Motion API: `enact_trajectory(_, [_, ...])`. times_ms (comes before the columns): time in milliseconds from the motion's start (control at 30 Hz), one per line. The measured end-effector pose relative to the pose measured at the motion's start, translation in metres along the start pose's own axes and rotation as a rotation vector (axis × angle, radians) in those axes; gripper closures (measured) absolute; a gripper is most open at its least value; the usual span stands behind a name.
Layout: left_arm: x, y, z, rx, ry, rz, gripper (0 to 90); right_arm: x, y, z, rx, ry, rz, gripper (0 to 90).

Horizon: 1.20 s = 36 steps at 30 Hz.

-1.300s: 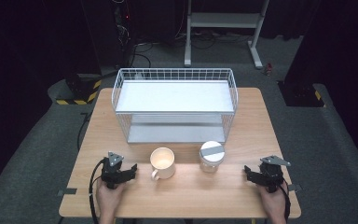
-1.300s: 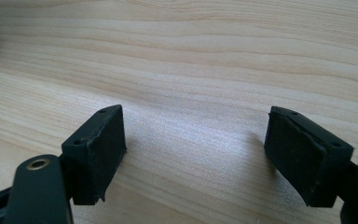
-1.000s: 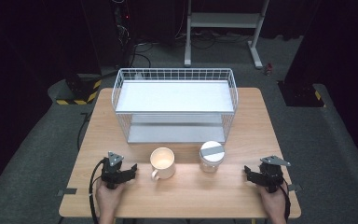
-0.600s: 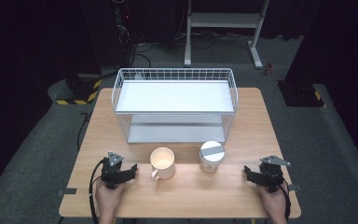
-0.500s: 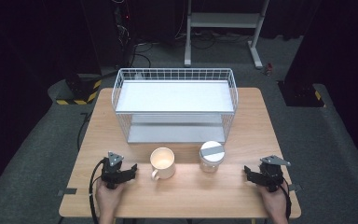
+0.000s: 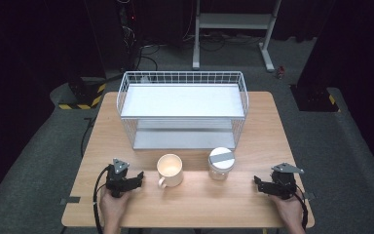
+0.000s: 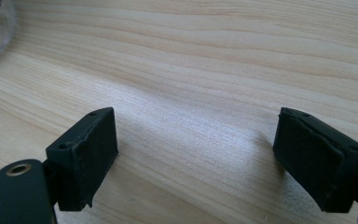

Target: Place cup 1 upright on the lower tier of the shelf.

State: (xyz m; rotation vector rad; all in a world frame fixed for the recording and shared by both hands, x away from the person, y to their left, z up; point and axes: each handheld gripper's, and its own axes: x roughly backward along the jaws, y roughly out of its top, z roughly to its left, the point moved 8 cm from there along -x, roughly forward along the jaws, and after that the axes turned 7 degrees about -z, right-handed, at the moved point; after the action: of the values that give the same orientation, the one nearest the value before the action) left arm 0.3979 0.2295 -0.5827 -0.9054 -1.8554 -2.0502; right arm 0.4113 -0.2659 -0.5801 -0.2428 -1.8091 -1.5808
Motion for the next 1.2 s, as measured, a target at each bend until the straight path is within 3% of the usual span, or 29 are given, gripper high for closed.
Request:
enact_trajectory(167, [0.000, 0.000, 0.000, -0.002, 0.000, -0.001, 19.8, 0.003, -0.001, 0.002, -0.014, 0.025, -0.005, 13.7])
enact_trajectory(467, [0.000, 0.000, 0.000, -0.001, -0.001, 0.002, 18.6, 0.008, -0.004, 0.009, 0.004, 0.030, -0.008, 13.8])
enact_trajectory(700, [-0.003, 0.001, -0.002, 0.013, 0.008, 0.004, 15.3, 0.011, -0.006, 0.023, 0.039, 0.052, -0.022, 13.9])
enact_trajectory(833, [-0.004, 0.002, -0.003, 0.032, 0.042, 0.011, 14.6, 0.013, -0.007, 0.029, 0.044, 0.062, -0.027, 14.1])
enact_trajectory(1200, [-0.004, 0.001, -0.003, 0.027, 0.042, 0.014, 14.6, 0.016, -0.004, 0.054, 0.088, 0.116, -0.043, 14.1])
